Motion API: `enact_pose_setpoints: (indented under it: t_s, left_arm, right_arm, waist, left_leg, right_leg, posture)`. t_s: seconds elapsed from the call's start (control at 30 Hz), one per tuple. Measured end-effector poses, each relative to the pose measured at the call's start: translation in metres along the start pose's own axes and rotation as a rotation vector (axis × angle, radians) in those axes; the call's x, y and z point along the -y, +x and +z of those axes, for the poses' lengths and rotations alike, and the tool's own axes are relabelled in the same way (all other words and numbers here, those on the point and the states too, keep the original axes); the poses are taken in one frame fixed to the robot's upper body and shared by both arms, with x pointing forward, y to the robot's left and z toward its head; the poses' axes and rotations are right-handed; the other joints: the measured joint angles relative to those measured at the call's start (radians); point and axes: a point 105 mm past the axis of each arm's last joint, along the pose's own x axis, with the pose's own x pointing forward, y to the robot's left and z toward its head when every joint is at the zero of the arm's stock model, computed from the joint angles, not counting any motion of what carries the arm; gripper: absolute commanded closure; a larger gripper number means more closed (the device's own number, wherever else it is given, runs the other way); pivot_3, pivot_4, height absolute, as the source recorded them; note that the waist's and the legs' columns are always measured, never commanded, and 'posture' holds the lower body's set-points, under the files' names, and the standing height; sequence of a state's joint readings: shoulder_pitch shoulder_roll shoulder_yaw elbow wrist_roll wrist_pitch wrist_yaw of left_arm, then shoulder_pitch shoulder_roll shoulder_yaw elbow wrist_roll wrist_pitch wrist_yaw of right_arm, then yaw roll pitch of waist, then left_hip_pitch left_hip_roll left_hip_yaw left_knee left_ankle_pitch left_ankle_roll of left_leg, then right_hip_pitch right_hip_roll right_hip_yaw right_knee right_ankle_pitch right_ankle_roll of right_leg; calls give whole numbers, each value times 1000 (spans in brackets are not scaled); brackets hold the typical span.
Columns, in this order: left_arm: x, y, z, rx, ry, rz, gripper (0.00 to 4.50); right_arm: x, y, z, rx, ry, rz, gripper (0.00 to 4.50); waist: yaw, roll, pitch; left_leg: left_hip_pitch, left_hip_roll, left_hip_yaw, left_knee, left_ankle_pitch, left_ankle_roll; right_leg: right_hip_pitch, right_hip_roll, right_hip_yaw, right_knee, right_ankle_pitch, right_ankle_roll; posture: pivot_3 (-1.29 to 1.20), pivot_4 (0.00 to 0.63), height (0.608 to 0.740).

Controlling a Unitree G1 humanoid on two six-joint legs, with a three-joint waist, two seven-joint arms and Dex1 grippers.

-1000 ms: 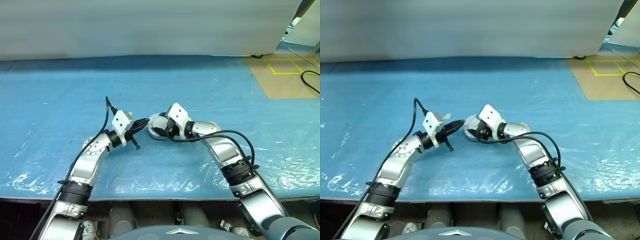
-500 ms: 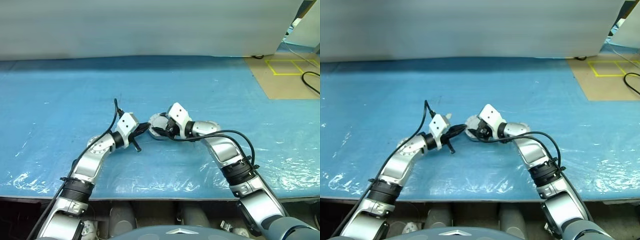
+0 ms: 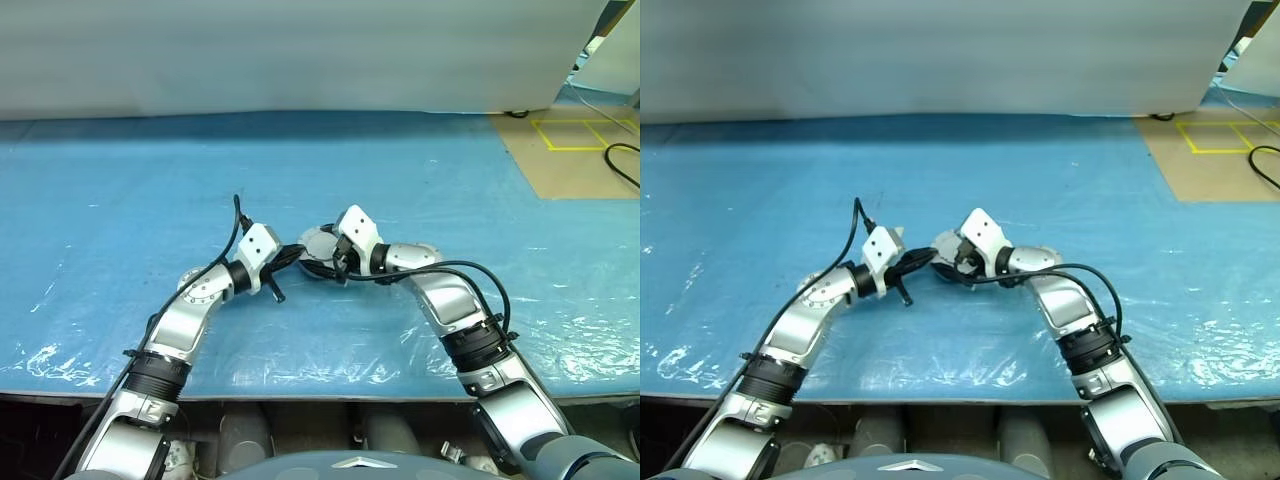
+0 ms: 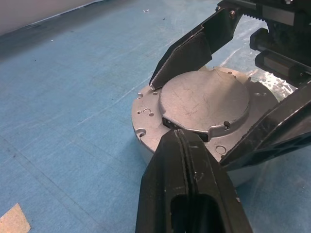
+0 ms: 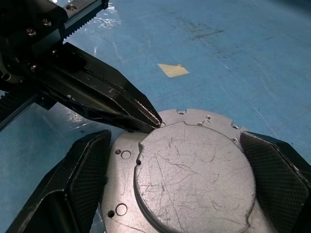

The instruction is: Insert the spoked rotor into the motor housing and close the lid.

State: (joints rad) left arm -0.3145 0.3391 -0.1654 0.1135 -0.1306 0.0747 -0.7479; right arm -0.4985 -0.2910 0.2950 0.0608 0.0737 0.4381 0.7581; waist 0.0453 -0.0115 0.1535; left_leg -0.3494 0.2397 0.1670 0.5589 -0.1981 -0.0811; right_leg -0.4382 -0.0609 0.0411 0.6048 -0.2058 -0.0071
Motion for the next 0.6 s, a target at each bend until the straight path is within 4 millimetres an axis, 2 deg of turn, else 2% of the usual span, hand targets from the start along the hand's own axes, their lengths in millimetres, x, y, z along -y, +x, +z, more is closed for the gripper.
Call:
enact_pose_setpoints:
  t_s: [0.43, 0.6]
  left_arm:
    - [0, 0, -1, -1, -3, -2, 4500]
    - [0, 0, -1, 0, -3, -3, 4500]
  right_arm:
    - [2, 1, 5, 104, 34, -27, 14]
    - [18, -4, 13, 154, 43, -112, 14]
  waist:
    - [0, 0, 0]
    - [0, 0, 0]
  left_leg:
    - [-2, 0, 0, 0, 0, 0]
    - [-2, 0, 0, 0, 0, 0]
  right_leg:
    - [-2, 0, 0, 0, 0, 0]
    - [-2, 0, 0, 0, 0, 0]
  posture:
    - [0, 150, 740]
    - [0, 150, 740]
